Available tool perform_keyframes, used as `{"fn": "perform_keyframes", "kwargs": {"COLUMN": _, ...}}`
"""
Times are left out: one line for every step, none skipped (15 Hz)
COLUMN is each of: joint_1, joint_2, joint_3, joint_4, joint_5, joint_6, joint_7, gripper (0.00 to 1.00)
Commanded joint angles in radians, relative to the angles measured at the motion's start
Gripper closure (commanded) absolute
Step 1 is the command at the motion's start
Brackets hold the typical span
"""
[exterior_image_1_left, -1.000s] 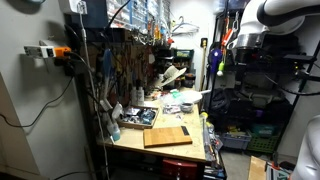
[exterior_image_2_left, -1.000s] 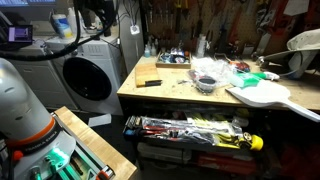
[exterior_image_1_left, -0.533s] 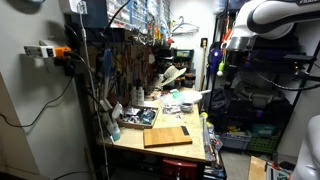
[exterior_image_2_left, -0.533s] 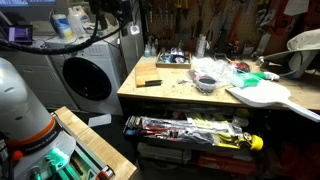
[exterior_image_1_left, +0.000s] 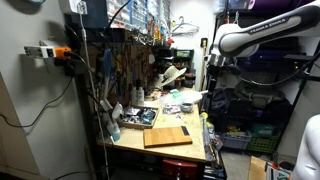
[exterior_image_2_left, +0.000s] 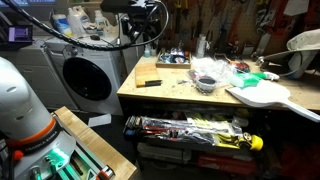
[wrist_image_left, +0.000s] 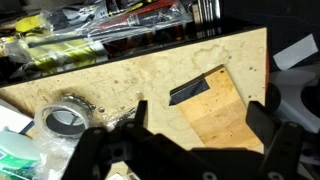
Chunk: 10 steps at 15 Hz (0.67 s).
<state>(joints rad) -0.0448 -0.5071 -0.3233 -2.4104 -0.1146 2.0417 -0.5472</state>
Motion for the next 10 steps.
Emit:
{"fn": "perform_keyframes", "kwargs": {"joint_1": -0.030, "joint_2": 0.139, "joint_3": -0.022, "joint_4": 0.030, "joint_5": -0.044, "joint_6": 0.113, "joint_7": -0.096, "gripper": 0.00}}
{"fn": "perform_keyframes", "kwargs": {"joint_1": -0.045, "joint_2": 0.175, "joint_3": -0.020, "joint_4": 0.034, "joint_5": -0.065, "joint_6": 0.142, "joint_7": -0.101, "gripper": 0.00}}
{"fn": "perform_keyframes", "kwargs": {"joint_1": -0.064, "joint_2": 0.209, "joint_3": -0.015, "joint_4": 0.039, "joint_5": -0.092, "joint_6": 0.172, "joint_7": -0.091, "gripper": 0.00}}
{"fn": "perform_keyframes", "kwargs": {"joint_1": -0.083, "joint_2": 0.240, "joint_3": -0.009, "joint_4": 0.045, "joint_5": -0.117, "joint_6": 0.197, "joint_7": -0.077, "gripper": 0.00}}
{"fn": "perform_keyframes", "kwargs": {"joint_1": -0.097, "joint_2": 0.266, "joint_3": -0.010, "joint_4": 0.051, "joint_5": -0.132, "joint_6": 0.220, "joint_7": -0.073, "gripper": 0.00}}
{"fn": "perform_keyframes", "kwargs": {"joint_1": -0.084, "joint_2": 0.197, "joint_3": 0.004, "joint_4": 0.021, "joint_5": -0.085, "joint_6": 0.185, "joint_7": -0.073, "gripper": 0.00}}
{"fn": "perform_keyframes", "kwargs": {"joint_1": -0.093, "joint_2": 0.219, "joint_3": 0.005, "joint_4": 0.026, "joint_5": -0.087, "joint_6": 0.194, "joint_7": -0.073, "gripper": 0.00}}
{"fn": "perform_keyframes", "kwargs": {"joint_1": -0.094, "joint_2": 0.224, "joint_3": 0.008, "joint_4": 0.028, "joint_5": -0.086, "joint_6": 0.194, "joint_7": -0.072, "gripper": 0.00}}
{"fn": "perform_keyframes", "kwargs": {"joint_1": -0.093, "joint_2": 0.223, "joint_3": 0.011, "joint_4": 0.029, "joint_5": -0.086, "joint_6": 0.194, "joint_7": -0.072, "gripper": 0.00}}
{"fn": "perform_keyframes", "kwargs": {"joint_1": -0.092, "joint_2": 0.219, "joint_3": 0.014, "joint_4": 0.030, "joint_5": -0.086, "joint_6": 0.194, "joint_7": -0.071, "gripper": 0.00}}
